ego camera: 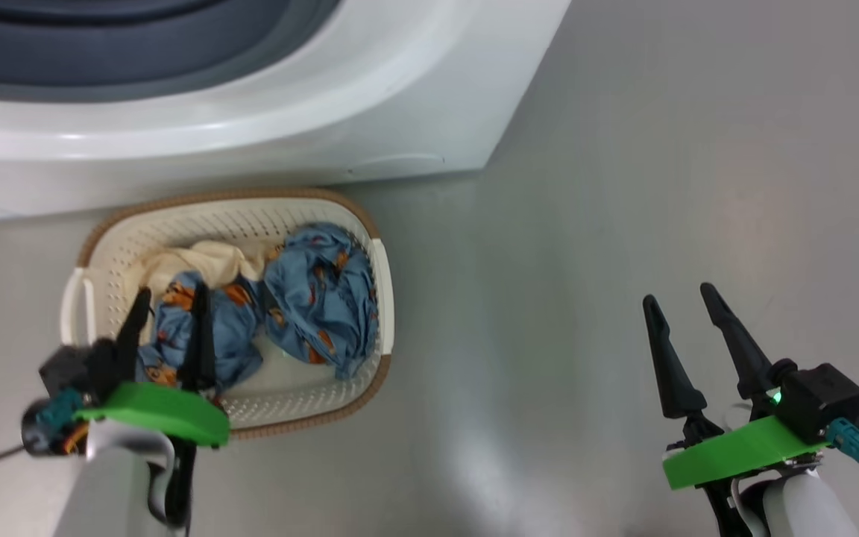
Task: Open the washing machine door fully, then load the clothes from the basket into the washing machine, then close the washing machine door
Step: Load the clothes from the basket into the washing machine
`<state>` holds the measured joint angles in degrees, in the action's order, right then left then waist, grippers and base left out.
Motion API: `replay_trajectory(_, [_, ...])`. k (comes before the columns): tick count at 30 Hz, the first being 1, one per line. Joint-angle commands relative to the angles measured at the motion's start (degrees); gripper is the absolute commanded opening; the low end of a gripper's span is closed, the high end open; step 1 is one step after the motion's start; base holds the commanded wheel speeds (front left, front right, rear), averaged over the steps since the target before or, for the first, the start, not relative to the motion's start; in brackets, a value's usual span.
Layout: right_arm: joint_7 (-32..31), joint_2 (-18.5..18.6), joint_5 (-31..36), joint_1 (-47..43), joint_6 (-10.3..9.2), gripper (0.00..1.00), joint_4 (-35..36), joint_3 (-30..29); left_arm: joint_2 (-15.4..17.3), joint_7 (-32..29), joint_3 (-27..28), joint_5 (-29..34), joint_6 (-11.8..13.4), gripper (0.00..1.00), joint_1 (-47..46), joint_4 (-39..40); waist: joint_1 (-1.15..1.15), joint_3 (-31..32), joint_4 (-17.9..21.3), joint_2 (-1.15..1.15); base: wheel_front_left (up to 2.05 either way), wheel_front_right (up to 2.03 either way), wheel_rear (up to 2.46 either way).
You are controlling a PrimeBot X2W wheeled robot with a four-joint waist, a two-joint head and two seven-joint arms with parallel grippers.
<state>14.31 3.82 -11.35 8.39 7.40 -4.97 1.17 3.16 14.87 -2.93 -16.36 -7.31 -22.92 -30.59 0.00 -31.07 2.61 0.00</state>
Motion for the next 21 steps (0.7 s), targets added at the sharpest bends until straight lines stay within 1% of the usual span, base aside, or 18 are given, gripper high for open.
replay_trajectory(1, [0.7,0.2,-1.0,0.4,0.09,1.00,1.5,1.6,2.0,0.1,1.2,-0.4,-0.2,1.00,-1.4,0.0,0.00,-5.8,1.9,0.00,0.00,0.00,0.00])
replay_trajectory(5, [0.7,0.0,-1.0,1.6,0.09,1.00,2.0,1.9,3.4,0.1,0.6,-1.0,-0.2,1.00,-6.0,-2.7,0.00,-9.7,2.6,0.00,0.00,0.00,0.00])
replay_trajectory(10, [0.7,-0.3,-1.4,2.9,0.09,1.00,2.5,2.5,5.5,0.1,-0.1,-0.6,-0.2,1.00,-10.3,-7.3,0.00,-13.0,3.8,0.00,0.00,0.00,0.00])
replay_trajectory(14, [0.7,-0.6,-2.0,3.8,0.09,1.00,2.8,3.0,7.6,0.1,-0.6,1.2,0.0,1.00,-14.2,-11.9,0.00,-15.6,4.8,0.00,0.00,0.00,0.00])
replay_trajectory(18, [0.7,-0.8,-2.5,4.4,0.09,1.00,2.9,3.5,9.4,-0.4,-1.8,3.5,1.7,1.00,-18.7,-17.6,0.00,-18.1,5.4,0.00,0.00,0.00,0.00])
replay_trajectory(21, [0.7,-0.8,-2.6,4.9,0.09,1.00,3.1,3.8,10.7,-2.9,-2.8,5.2,3.7,1.00,-22.0,-21.7,0.00,-19.9,5.8,0.00,0.00,0.00,0.00])
